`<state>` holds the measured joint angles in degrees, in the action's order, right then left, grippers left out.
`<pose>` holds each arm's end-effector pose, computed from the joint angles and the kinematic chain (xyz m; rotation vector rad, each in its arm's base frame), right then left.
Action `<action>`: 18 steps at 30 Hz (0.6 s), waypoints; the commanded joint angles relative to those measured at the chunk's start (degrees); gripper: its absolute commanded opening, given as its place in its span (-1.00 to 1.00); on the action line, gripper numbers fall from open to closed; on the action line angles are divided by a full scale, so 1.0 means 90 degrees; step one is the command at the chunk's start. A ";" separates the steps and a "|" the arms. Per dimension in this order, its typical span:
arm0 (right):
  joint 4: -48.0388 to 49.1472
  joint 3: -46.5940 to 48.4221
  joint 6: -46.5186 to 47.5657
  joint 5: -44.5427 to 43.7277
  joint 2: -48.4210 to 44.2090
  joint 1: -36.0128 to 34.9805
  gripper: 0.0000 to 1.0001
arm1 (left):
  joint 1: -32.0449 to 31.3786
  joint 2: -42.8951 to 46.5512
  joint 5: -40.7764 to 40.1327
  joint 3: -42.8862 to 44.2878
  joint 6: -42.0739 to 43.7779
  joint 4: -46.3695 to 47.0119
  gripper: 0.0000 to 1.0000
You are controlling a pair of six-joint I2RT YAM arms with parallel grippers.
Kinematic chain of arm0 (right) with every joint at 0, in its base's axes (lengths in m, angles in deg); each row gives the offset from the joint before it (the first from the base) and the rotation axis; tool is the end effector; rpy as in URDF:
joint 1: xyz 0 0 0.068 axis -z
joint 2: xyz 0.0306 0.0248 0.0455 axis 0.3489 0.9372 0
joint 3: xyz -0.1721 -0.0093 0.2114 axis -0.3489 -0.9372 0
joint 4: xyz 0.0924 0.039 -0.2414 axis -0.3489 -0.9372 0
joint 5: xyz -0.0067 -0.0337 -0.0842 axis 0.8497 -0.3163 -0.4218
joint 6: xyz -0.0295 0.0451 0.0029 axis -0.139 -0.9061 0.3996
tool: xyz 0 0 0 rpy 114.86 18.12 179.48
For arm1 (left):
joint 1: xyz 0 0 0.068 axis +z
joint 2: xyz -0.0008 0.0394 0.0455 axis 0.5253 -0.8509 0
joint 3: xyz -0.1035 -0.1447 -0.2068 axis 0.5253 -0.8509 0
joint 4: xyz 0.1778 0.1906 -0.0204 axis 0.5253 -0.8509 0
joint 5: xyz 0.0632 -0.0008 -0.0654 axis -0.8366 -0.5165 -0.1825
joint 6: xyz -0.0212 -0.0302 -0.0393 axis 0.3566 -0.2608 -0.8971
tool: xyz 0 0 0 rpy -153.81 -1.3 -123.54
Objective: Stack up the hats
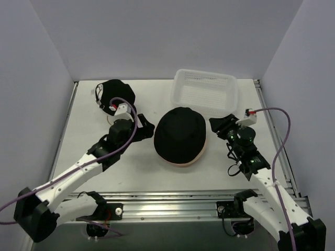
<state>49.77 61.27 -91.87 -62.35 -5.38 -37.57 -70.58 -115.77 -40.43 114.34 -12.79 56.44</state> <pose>0.1937 0.0608 0.2832 0.3618 1.5704 0.8672 0.2043 -0.1519 0.2797 -0.2078 2.0209 -0.6050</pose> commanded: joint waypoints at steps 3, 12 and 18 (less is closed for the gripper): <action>-0.1586 0.1214 0.1179 0.0691 -0.0617 0.0059 0.24 | 0.0015 0.1390 0.0008 0.1024 0.0873 -0.1143 0.88; -0.3374 0.3001 0.1688 0.0245 -0.1359 0.0030 1.00 | -0.0053 0.2719 0.2011 0.1387 0.1303 -0.1281 0.88; -0.4438 0.3813 0.2039 -0.0127 -0.1496 0.0030 1.00 | -0.0170 0.3178 0.2569 0.1320 0.1177 -0.1398 0.88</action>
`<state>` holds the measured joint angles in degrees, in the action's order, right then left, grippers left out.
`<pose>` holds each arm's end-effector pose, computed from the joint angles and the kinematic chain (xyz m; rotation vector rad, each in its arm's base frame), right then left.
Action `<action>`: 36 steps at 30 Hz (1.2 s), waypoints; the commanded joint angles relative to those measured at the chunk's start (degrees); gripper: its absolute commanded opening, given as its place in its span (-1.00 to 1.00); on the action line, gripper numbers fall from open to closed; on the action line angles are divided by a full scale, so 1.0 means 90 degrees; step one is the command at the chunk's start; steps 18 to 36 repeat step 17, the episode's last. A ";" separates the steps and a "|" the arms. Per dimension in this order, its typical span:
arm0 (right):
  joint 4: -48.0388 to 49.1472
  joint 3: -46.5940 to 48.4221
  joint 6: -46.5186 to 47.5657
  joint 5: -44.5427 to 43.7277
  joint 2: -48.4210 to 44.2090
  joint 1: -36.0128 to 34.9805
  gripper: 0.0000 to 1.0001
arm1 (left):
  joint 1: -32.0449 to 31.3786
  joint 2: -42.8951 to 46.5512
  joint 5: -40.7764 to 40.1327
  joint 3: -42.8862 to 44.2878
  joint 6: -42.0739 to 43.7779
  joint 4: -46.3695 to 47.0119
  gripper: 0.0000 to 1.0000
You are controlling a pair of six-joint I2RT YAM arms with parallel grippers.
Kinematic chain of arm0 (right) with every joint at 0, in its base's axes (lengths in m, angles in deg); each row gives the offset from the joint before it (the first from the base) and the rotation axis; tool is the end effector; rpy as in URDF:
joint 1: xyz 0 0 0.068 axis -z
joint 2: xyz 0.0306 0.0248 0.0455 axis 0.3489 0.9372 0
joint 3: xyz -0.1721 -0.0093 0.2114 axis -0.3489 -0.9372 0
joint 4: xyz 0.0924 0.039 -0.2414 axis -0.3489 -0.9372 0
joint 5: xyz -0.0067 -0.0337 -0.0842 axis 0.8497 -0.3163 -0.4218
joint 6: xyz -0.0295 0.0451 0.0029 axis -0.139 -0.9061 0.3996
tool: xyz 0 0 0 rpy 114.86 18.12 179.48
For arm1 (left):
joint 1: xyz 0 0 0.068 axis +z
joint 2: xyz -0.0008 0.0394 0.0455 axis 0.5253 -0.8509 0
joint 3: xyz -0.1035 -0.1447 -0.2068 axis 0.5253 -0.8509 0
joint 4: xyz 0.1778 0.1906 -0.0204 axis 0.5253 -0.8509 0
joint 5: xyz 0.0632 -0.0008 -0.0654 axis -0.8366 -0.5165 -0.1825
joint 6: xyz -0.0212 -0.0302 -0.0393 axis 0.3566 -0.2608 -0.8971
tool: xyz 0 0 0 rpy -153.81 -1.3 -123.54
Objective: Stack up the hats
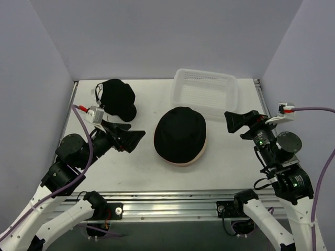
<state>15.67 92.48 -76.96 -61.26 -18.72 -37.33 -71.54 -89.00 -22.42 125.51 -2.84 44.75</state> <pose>0.1032 0.0331 0.4409 0.1173 1.3942 0.7119 0.1023 -0.0867 0.4105 0.1625 1.6177 -0.9822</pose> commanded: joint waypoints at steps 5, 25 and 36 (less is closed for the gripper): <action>-0.0943 0.0473 0.0462 -0.0639 -0.0103 0.0003 1.00 | -0.0093 0.0565 0.0705 -0.0273 -0.0026 0.0126 0.88; -0.0680 0.0268 0.0346 0.0034 -0.0113 0.0003 1.00 | -0.0103 0.0692 0.0618 -0.0391 0.0091 -0.0099 0.88; -0.0680 0.0268 0.0346 0.0034 -0.0113 0.0003 1.00 | -0.0103 0.0692 0.0618 -0.0391 0.0091 -0.0099 0.88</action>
